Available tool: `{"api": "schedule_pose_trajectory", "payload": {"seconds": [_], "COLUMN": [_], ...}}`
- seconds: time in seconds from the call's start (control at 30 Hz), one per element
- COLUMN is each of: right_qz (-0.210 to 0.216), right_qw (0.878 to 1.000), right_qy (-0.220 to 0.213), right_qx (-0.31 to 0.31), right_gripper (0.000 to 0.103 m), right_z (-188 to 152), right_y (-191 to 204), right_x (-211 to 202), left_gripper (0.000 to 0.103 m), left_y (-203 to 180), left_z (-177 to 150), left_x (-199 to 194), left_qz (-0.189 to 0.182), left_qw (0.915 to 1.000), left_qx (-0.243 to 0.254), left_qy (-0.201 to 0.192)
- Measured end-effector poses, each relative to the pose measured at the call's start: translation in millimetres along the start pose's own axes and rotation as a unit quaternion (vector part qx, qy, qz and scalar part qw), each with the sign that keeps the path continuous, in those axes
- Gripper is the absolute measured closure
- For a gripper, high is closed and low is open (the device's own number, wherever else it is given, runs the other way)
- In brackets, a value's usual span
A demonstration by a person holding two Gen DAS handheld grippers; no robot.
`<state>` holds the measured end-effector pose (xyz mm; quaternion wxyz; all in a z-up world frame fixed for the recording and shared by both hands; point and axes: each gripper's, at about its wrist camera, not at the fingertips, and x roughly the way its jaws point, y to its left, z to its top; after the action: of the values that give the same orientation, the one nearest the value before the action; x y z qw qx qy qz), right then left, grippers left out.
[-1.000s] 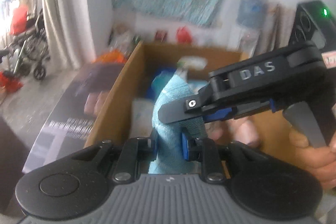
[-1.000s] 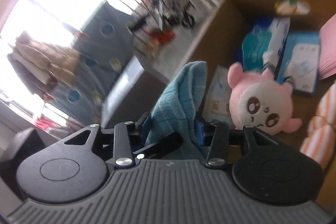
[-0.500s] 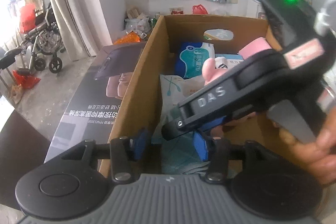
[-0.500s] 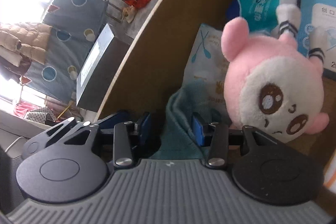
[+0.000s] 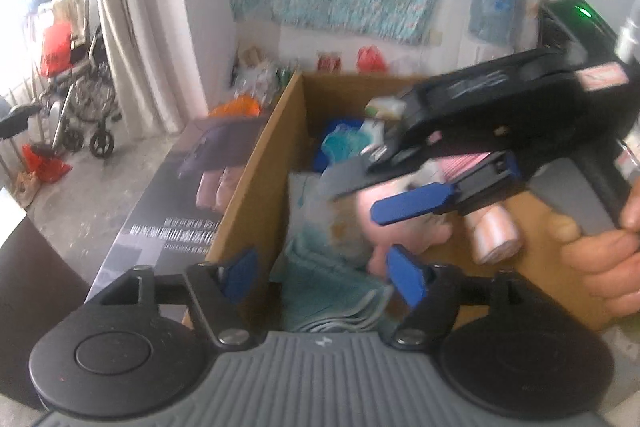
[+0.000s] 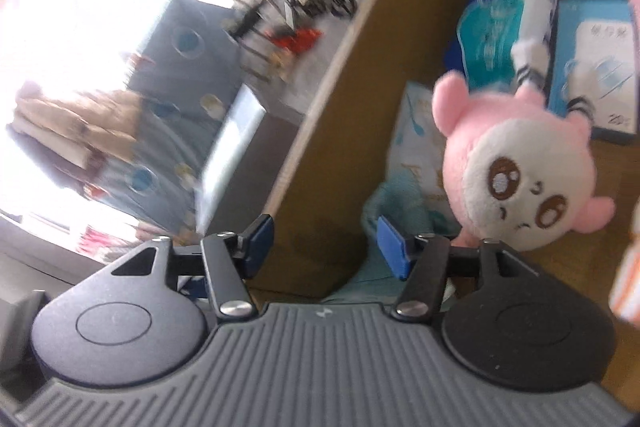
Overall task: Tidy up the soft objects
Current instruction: 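Open both grippers to release the towel and pull back from the box, then move the right gripper to the white yogurt cup on the table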
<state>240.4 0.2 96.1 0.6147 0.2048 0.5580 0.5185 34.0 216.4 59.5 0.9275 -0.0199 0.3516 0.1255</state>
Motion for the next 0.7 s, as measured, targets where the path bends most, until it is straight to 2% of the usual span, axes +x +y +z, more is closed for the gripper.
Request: {"api": "schedule_pose_trajectory", "payload": {"seconds": [0.03,0.1,0.17,0.27,0.33,0.4,0.53,0.6,0.7], "right_qz": [0.019,0.062,0.092,0.099,0.083,0.045,-0.028,-0.056,-0.098], "right_qw": [1.000,0.996,0.991,0.985,0.979,0.970,0.943,0.931,0.919], "right_qy": [-0.018,-0.058,-0.094,-0.142,-0.185,-0.237,-0.329,-0.358,-0.377], "right_qx": [0.003,0.008,0.010,0.016,0.018,0.020,0.033,0.037,0.061], "right_gripper": [0.039,0.028,0.024,0.020,0.018,0.017,0.016,0.016,0.015], "right_z": [-5,-24,-51,-89,-115,-140,-187,-207,-228], "right_y": [0,-2,-10,-31,-46,-58,-85,-95,-114], "right_x": [-18,-57,-99,-161,-202,-242,-311,-335,-353], "left_gripper": [0.023,0.015,0.012,0.010,0.009,0.008,0.008,0.008,0.009], "left_y": [-6,-18,-36,-66,-89,-110,-162,-190,-228], "left_z": [-1,-6,-12,-20,-24,-28,-37,-44,-62], "left_x": [-9,-25,-39,-53,-59,-60,-48,-38,-22], "left_qz": [-0.008,-0.022,-0.045,-0.094,-0.131,-0.164,-0.232,-0.258,-0.289], "left_qw": [0.9998,0.9986,0.9959,0.9903,0.9851,0.9799,0.9669,0.9605,0.9517], "left_qx": [0.001,0.003,0.011,0.030,0.040,0.045,0.065,0.080,0.095], "left_qy": [-0.018,-0.049,-0.078,-0.098,-0.104,-0.104,-0.083,-0.065,-0.044]}}
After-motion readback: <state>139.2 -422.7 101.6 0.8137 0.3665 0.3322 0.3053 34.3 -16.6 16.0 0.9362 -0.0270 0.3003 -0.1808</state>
